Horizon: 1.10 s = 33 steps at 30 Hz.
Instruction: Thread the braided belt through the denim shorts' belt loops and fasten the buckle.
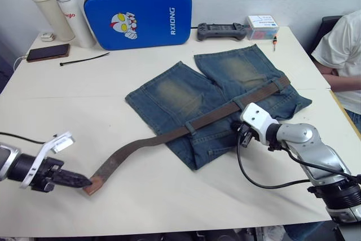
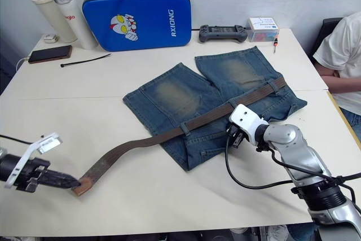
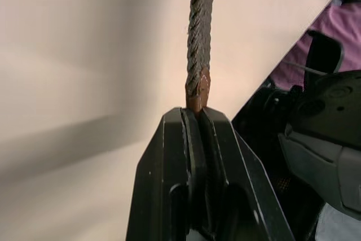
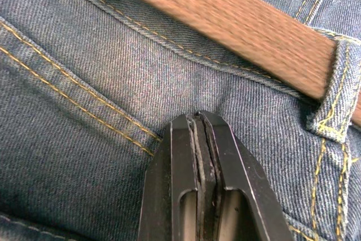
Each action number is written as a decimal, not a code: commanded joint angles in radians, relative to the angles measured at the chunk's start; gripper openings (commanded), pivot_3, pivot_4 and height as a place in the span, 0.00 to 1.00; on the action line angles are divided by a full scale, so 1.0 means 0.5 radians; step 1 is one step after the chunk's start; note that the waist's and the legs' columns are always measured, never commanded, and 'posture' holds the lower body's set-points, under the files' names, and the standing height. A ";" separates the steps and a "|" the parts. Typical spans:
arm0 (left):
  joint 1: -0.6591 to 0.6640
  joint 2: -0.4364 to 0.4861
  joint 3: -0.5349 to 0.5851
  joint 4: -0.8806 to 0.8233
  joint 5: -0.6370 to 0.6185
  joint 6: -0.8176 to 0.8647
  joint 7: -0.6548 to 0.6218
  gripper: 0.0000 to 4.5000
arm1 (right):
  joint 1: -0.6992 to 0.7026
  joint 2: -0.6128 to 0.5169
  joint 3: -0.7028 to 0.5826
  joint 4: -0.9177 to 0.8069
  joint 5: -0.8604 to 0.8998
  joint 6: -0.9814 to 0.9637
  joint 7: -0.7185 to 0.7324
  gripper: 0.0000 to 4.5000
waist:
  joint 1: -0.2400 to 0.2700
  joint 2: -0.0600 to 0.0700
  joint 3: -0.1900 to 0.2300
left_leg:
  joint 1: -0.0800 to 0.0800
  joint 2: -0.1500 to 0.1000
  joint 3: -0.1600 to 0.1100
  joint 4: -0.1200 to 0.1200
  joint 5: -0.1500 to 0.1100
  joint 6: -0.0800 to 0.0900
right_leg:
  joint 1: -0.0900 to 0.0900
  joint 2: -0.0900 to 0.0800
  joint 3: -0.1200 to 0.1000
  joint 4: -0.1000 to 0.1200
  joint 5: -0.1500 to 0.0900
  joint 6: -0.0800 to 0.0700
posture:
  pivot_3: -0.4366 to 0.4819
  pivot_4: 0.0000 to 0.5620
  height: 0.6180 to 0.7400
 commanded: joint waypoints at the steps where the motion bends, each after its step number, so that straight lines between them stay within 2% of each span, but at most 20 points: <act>1: 0.085 0.024 0.175 0.053 0.025 -0.063 -0.050 0.01 | -0.033 0.004 0.011 0.092 -0.069 -0.006 0.016 0.00 | 0.000 0.000 0.000 | 0.000 0.000 0.000 0.000 0.000 0.000 | 0.000 0.000 0.000 0.000 0.000 0.000 | 0.48 0.27 1.00; 9: 0.406 0.103 0.380 0.211 0.162 -0.177 -0.158 0.01 | -0.060 0.016 0.016 0.129 -0.082 -0.024 0.050 0.00 | -0.010 -0.001 0.000 | 0.001 0.000 0.002 -0.010 0.000 0.000 | -0.004 -0.001 0.001 -0.001 -0.001 -0.001 | 0.48 0.27 1.00; 19: 0.340 0.106 0.221 0.480 0.395 -0.337 -0.142 0.01 | -0.083 0.049 0.022 0.133 -0.101 -0.011 0.084 0.00 | -0.016 -0.002 -0.001 | 0.004 -0.001 0.003 -0.017 0.001 -0.001 | -0.004 -0.002 0.001 -0.003 -0.001 -0.002 | 0.48 0.27 1.00; 25: 0.213 0.002 0.169 0.493 0.477 -0.494 -0.109 0.01 | -0.091 0.058 0.022 0.127 -0.095 0.005 0.098 0.00 | -0.013 -0.002 -0.001 | 0.004 -0.001 0.003 -0.018 0.001 -0.001 | -0.004 -0.002 0.000 -0.003 -0.001 -0.002 | 0.48 0.27 1.00; 28: 0.060 -0.078 0.188 0.466 0.429 -0.468 -0.097 0.23 | -0.102 0.062 0.013 0.108 -0.089 0.015 0.095 0.00 | -0.013 -0.003 -0.002 | 0.003 -0.001 0.003 -0.018 0.001 -0.001 | -0.004 -0.002 0.001 -0.002 -0.001 -0.002 | 0.48 0.27 1.00; 29: -0.004 -0.087 0.184 0.472 0.423 -0.447 -0.092 0.36 | -0.104 0.061 0.000 0.089 -0.070 0.026 0.106 0.00 | -0.011 -0.003 -0.002 | 0.003 -0.001 0.003 -0.018 0.001 -0.001 | -0.005 -0.002 0.000 -0.002 -0.001 -0.002 | 0.48 0.27 1.00; 31: -0.129 -0.096 0.187 0.458 0.415 -0.399 -0.065 0.48 | -0.100 0.048 -0.024 0.046 -0.031 0.039 0.144 0.00 | -0.009 -0.004 -0.003 | 0.003 -0.001 0.003 -0.018 0.002 -0.001 | -0.005 -0.002 0.000 -0.002 -0.001 -0.002 | 0.48 0.27 1.00; 33: -0.260 -0.103 0.192 0.437 0.382 -0.340 -0.067 0.68 | -0.084 0.026 -0.062 -0.024 0.031 0.056 0.204 0.00 | -0.008 -0.004 -0.002 | 0.003 -0.001 0.003 -0.018 0.002 -0.001 | -0.005 -0.002 0.000 -0.002 -0.001 -0.002 | 0.48 0.27 1.00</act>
